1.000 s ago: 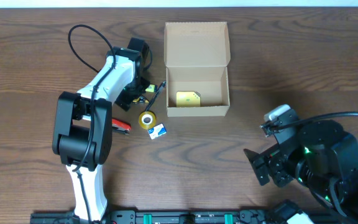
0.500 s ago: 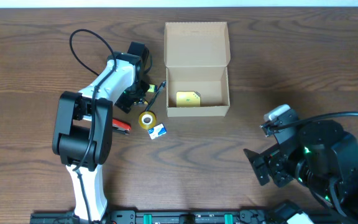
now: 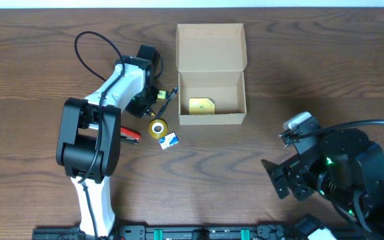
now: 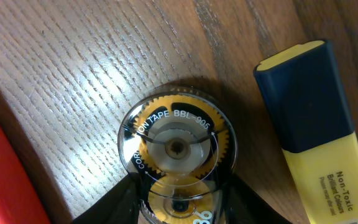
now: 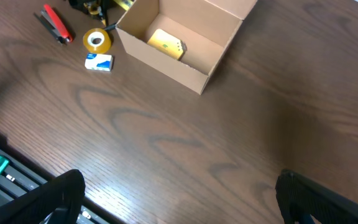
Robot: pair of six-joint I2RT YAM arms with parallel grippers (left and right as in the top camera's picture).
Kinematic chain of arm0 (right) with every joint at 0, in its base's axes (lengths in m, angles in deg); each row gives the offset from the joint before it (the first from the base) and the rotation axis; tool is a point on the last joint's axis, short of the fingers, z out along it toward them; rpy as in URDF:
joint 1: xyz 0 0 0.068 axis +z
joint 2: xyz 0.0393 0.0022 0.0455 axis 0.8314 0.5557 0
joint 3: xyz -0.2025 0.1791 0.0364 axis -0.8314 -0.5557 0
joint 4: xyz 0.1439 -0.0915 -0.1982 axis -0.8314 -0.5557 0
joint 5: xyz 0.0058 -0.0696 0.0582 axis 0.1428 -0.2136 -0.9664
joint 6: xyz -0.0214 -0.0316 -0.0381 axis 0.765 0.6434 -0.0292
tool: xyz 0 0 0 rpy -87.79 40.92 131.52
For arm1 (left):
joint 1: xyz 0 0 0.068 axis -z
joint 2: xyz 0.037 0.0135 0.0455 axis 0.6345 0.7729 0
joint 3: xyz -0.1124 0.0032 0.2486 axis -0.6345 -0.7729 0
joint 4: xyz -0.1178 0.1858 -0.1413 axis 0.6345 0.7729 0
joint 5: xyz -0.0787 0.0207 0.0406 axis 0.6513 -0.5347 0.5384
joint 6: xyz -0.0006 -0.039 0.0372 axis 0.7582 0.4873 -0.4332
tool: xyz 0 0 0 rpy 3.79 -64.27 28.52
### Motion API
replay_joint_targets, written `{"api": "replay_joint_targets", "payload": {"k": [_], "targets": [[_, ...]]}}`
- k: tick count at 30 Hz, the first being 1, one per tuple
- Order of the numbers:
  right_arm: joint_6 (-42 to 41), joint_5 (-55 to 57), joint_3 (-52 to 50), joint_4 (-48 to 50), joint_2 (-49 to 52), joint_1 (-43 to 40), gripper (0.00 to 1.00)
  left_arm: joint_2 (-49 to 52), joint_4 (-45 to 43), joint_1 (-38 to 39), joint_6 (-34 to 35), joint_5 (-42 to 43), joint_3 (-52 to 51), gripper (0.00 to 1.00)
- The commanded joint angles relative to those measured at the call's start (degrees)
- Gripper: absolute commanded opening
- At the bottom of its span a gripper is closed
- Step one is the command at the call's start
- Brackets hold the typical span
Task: Pack container
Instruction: 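Lower the left gripper and grasp the clear correction tape dispenser, then lift the correction tape and carry it over the cardboard box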
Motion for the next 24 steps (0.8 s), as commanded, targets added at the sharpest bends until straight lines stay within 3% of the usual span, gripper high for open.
{"api": "replay_joint_targets", "payload": {"k": [1, 11, 15, 19, 24], "targets": [[-0.83, -0.02, -0.07, 0.02, -0.11, -0.9, 0.99, 0.96, 0.17, -0.24, -0.15, -0.55, -0.7, 0.4], [-0.83, 0.0, -0.07, 0.02, -0.11, -0.9, 0.99, 0.94, 0.28, -0.66, -0.15, 2.27, -0.15, 0.34], [-0.83, -0.02, -0.07, 0.02, -0.11, -0.9, 0.99, 0.92, 1.16, -2.08, -0.2, 4.85, 1.66, 0.25], [-0.83, -0.02, -0.07, 0.02, -0.11, -0.9, 0.99, 0.92, 5.73, -3.63, -0.22, 5.6, 5.6, 0.06], [-0.83, -0.02, -0.07, 0.02, -0.11, -0.9, 0.99, 0.92, 10.97, -4.02, -4.55, 3.02, 13.99, 0.06]]}}
